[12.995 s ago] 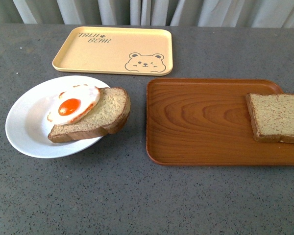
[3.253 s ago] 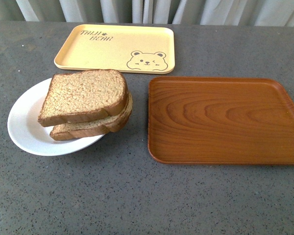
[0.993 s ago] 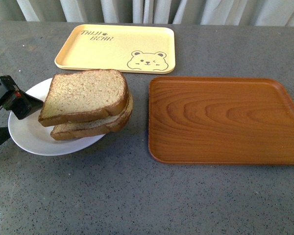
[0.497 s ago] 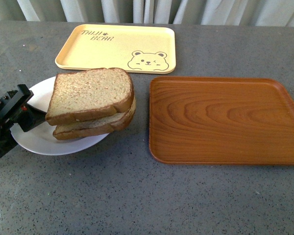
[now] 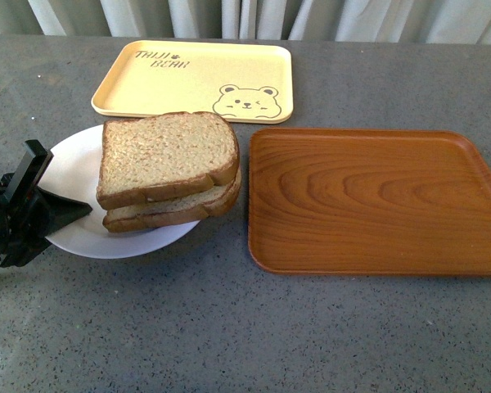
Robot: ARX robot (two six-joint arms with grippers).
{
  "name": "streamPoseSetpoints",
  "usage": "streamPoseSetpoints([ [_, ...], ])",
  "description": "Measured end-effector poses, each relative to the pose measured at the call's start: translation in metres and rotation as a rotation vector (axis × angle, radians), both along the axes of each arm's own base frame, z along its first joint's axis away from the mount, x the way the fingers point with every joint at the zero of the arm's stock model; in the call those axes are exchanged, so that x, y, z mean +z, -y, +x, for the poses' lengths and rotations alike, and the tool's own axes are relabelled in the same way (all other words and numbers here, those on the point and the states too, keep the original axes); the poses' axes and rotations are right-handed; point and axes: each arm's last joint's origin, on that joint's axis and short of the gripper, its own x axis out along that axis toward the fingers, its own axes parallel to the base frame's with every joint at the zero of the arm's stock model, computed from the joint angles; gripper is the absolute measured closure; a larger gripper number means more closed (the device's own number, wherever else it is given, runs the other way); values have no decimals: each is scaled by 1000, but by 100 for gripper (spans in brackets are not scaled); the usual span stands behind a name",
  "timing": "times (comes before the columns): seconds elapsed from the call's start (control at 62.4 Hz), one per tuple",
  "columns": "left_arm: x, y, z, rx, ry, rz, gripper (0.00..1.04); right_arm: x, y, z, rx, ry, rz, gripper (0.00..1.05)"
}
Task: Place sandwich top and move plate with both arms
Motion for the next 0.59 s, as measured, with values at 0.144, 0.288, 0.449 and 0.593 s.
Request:
streamPoseSetpoints([
  [0.144,0,-1,-4,0,13,-14,102,0,0,0,0,0,0,9],
  [0.288,1,-1,-10,-9,22,-26,102,0,0,0,0,0,0,9],
  [0.449,6,-1,-19,0,17,-48,102,0,0,0,0,0,0,9],
  [0.593,15,0,-19,-4,29,-49,102,0,0,0,0,0,0,9],
])
